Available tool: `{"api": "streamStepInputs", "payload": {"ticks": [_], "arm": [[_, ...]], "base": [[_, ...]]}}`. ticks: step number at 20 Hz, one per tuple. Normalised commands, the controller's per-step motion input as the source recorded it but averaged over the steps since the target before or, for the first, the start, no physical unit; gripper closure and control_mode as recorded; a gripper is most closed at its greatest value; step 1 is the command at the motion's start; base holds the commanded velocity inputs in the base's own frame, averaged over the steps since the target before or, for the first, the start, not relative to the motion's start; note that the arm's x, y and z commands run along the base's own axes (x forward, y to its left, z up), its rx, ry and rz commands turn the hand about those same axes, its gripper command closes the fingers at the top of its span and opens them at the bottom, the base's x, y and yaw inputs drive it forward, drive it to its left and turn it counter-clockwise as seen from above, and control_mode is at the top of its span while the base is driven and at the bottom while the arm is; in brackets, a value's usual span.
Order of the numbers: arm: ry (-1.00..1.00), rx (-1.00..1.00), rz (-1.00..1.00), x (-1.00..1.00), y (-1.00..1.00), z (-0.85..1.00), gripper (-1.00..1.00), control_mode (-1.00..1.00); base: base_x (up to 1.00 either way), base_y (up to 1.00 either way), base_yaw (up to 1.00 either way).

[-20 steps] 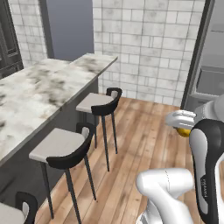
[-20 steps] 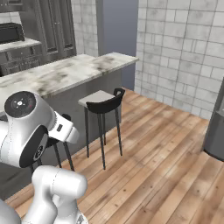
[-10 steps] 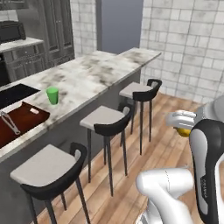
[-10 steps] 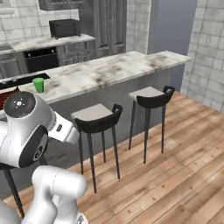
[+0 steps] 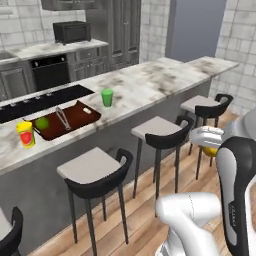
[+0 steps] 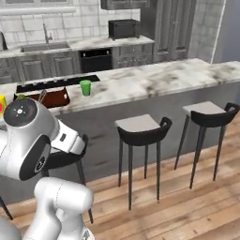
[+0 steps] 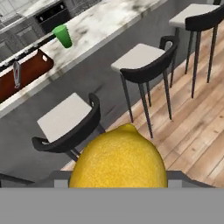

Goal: Gather the lemon and lime from the fridge and place them on a tray on the dining counter. Then gather the steak and chicken drumstick from the fridge and place them on the other tray.

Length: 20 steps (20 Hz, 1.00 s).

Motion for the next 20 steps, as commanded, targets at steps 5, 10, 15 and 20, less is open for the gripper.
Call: {"api": "streamStepInputs", "payload": {"ticks": [5, 10, 15, 20], "arm": [[0.00, 0.00, 0.00, 0.00, 0.00, 0.00, 1.00, 1.00], [0.00, 0.00, 0.00, 0.00, 0.00, 0.00, 1.00, 1.00], [0.00, 0.00, 0.00, 0.00, 0.00, 0.00, 1.00, 1.00], [0.00, 0.00, 0.00, 0.00, 0.00, 0.00, 1.00, 1.00]], "base": [[0.25, 0.21, 0.43], [0.51, 0.19, 0.43], [0.54, 0.05, 0.34], [0.58, 0.00, 0.28]]}}
